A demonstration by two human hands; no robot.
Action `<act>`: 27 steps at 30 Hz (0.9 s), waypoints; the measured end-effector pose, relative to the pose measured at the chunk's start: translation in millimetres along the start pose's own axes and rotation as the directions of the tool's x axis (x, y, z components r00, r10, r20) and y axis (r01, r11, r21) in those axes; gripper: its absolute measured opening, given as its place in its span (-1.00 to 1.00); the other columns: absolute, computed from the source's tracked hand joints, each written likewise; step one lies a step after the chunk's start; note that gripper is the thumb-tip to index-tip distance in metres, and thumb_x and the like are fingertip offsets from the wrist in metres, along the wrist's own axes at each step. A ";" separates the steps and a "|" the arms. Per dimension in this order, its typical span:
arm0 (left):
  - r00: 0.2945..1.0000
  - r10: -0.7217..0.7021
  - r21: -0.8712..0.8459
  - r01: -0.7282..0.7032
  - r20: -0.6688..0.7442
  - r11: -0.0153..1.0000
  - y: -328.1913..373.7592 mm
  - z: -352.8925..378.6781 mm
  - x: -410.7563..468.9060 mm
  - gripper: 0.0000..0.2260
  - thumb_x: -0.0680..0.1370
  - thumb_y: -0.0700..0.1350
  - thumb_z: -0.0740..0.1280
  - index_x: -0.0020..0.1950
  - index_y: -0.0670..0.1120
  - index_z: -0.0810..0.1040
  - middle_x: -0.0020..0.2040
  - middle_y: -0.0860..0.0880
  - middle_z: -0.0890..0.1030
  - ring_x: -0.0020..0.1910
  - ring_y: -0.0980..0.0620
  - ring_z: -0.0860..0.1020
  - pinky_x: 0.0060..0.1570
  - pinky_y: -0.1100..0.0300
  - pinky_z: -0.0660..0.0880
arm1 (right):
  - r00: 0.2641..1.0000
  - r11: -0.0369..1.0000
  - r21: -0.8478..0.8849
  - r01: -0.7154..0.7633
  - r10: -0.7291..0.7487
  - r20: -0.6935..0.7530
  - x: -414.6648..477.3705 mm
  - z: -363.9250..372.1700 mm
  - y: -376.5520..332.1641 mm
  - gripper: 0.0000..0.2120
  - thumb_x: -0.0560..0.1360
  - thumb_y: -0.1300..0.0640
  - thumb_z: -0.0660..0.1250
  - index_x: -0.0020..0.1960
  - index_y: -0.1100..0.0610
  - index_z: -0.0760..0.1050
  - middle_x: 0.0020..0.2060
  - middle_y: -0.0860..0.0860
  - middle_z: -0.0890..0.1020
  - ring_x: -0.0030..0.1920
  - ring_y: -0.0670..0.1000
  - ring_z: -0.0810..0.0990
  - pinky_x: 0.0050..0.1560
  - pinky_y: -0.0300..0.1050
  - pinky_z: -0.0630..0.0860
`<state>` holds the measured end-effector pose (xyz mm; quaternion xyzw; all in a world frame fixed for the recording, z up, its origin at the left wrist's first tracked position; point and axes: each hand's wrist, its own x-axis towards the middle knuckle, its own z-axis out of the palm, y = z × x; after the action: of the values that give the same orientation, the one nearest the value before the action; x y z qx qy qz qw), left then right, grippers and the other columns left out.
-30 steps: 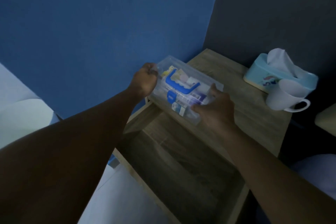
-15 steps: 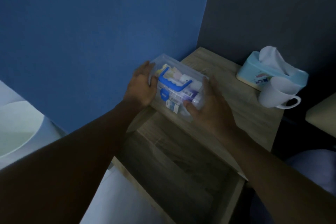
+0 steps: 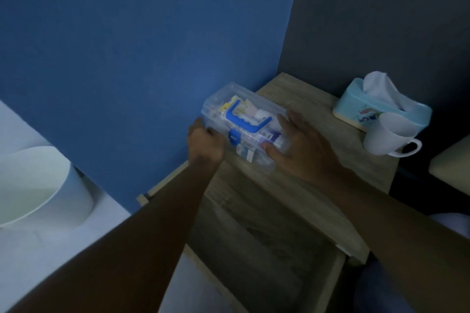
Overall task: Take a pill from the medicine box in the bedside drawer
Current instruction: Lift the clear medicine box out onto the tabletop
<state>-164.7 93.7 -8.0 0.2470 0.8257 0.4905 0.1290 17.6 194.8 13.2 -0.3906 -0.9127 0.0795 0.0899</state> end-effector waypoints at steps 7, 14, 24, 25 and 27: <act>0.955 -0.278 -0.314 0.295 0.099 0.902 3.7 27.5 -21.2 -0.72 0.58 -0.07 0.23 -0.24 -0.13 0.62 -0.17 -0.18 0.67 -0.13 -0.17 0.66 -0.14 -0.03 0.63 | 0.999 1.000 -0.026 0.012 -0.013 -0.036 0.2 5.4 -1.1 -0.16 0.50 -0.43 0.06 0.58 0.08 0.10 0.60 0.10 0.11 0.59 0.12 0.12 0.46 0.13 0.32; 0.919 -0.392 -0.454 0.368 0.043 0.812 11.2 32.2 -30.4 -0.79 0.52 0.04 0.37 -0.26 -0.01 0.65 -0.20 -0.05 0.69 -0.19 -0.01 0.68 -0.25 0.16 0.62 | 0.999 0.998 -0.054 0.038 -0.040 -0.031 3.0 4.1 -0.3 -0.17 0.51 -0.42 0.09 0.57 0.11 0.11 0.60 0.11 0.11 0.59 0.12 0.13 0.46 0.14 0.35; 0.910 -0.415 -0.348 0.386 -0.010 0.854 13.4 28.9 -25.5 -0.77 0.46 0.05 0.40 -0.06 -0.08 0.68 -0.17 -0.05 0.70 -0.18 0.03 0.67 -0.16 0.13 0.63 | 0.997 0.997 -0.065 0.048 -0.051 -0.051 1.7 2.7 -0.7 -0.19 0.52 -0.38 0.14 0.56 0.14 0.16 0.59 0.14 0.15 0.59 0.12 0.14 0.47 0.08 0.34; 0.917 -0.399 -0.316 0.372 -0.023 0.873 11.5 27.9 -24.9 -0.78 0.46 0.03 0.40 -0.05 -0.09 0.69 -0.17 -0.06 0.70 -0.19 0.02 0.67 -0.14 0.10 0.64 | 0.998 0.997 -0.061 0.045 -0.048 -0.047 1.7 2.5 -1.0 -0.18 0.52 -0.38 0.14 0.57 0.14 0.16 0.59 0.13 0.15 0.59 0.11 0.13 0.48 0.08 0.32; 0.934 -0.356 -0.263 0.338 -0.024 0.904 6.0 26.4 -26.5 -0.82 0.48 -0.07 0.39 0.02 -0.09 0.69 -0.15 -0.07 0.71 -0.18 0.02 0.68 -0.11 0.07 0.66 | 0.998 0.996 -0.074 0.045 -0.049 -0.045 1.8 2.0 -1.5 -0.18 0.52 -0.39 0.13 0.57 0.13 0.15 0.59 0.12 0.16 0.59 0.10 0.13 0.49 0.08 0.31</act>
<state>-128.6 101.6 -16.3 0.0599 0.7905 0.5702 0.2153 14.9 194.9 11.8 -0.3738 -0.9215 0.0349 0.0990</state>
